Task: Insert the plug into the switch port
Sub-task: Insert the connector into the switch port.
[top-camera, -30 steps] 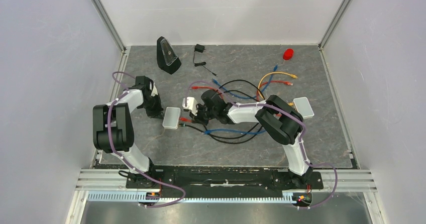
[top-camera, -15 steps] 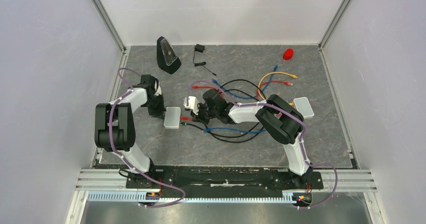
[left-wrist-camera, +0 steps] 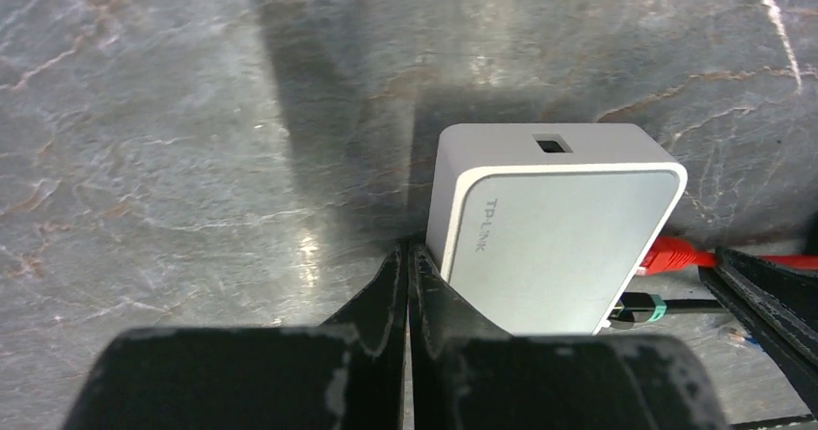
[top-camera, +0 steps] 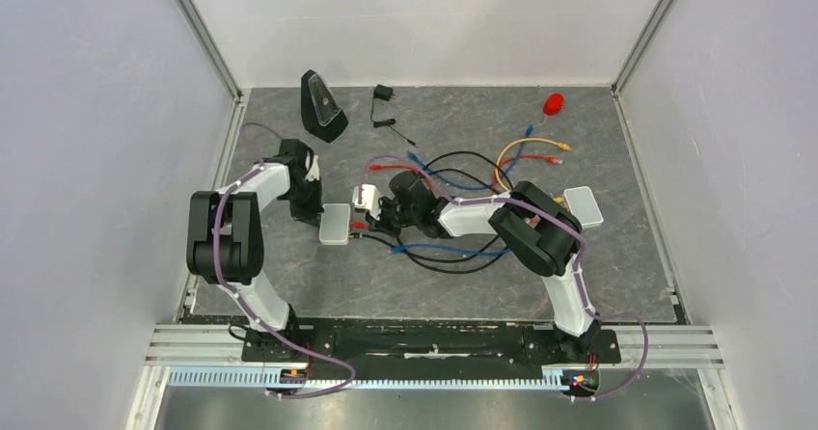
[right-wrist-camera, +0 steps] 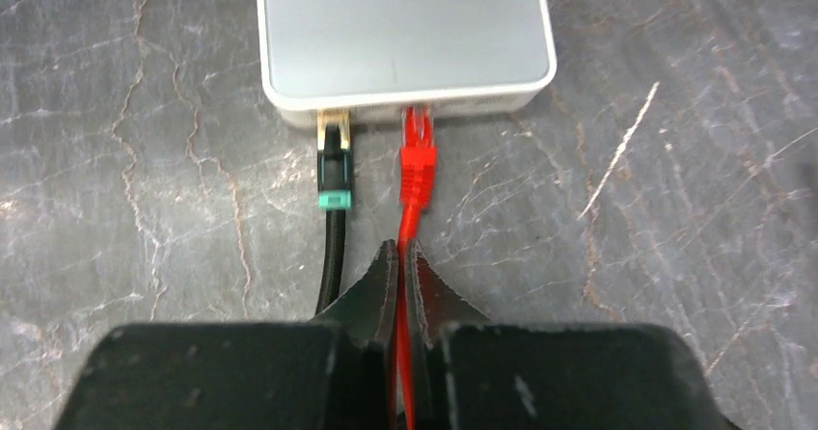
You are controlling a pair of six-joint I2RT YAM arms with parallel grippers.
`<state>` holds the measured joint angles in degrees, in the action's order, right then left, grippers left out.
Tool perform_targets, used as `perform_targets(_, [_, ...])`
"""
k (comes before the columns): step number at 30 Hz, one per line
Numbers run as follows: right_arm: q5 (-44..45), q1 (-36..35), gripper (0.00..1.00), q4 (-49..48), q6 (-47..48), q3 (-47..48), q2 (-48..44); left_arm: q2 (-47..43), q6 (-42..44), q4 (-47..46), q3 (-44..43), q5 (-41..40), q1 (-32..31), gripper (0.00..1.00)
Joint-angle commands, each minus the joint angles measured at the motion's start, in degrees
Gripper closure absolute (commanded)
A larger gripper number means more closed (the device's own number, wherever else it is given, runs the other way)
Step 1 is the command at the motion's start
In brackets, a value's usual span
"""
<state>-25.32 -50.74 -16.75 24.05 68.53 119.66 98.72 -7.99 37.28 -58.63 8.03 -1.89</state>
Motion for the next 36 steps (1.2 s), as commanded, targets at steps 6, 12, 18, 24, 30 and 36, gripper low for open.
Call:
perform_targets(6, [-3.8,-2.7,1.0,-25.2,0.3,-1.5,-4.6,1.8,-0.5,1.5,0.0,11.8,-7.0,0.95])
perform_targets(12, [-3.5,-2.3,1.0,-23.3,0.9,-4.4,-4.5,2.1,-1.2,2.9,-1.0,9.1,-6.6,0.94])
perform_targets(18, [-1.8,0.9,0.73,-18.1,2.7,-11.2,-13.1,-0.2,-3.5,2.7,-1.3,7.8,-4.3,0.89])
perform_targets(24, [-2.1,1.7,0.57,-2.5,11.3,-10.2,-13.9,-0.7,-4.6,1.8,-1.3,10.4,-3.9,0.86])
perform_targets(30, [-1.5,1.6,0.53,7.0,14.7,-8.7,-13.2,-0.2,-4.2,0.9,-0.7,14.7,-3.9,0.85])
perform_targets(36, [1.0,1.7,0.53,6.6,16.1,-10.0,-13.8,0.5,-3.9,0.5,-0.6,17.1,-3.9,0.84])
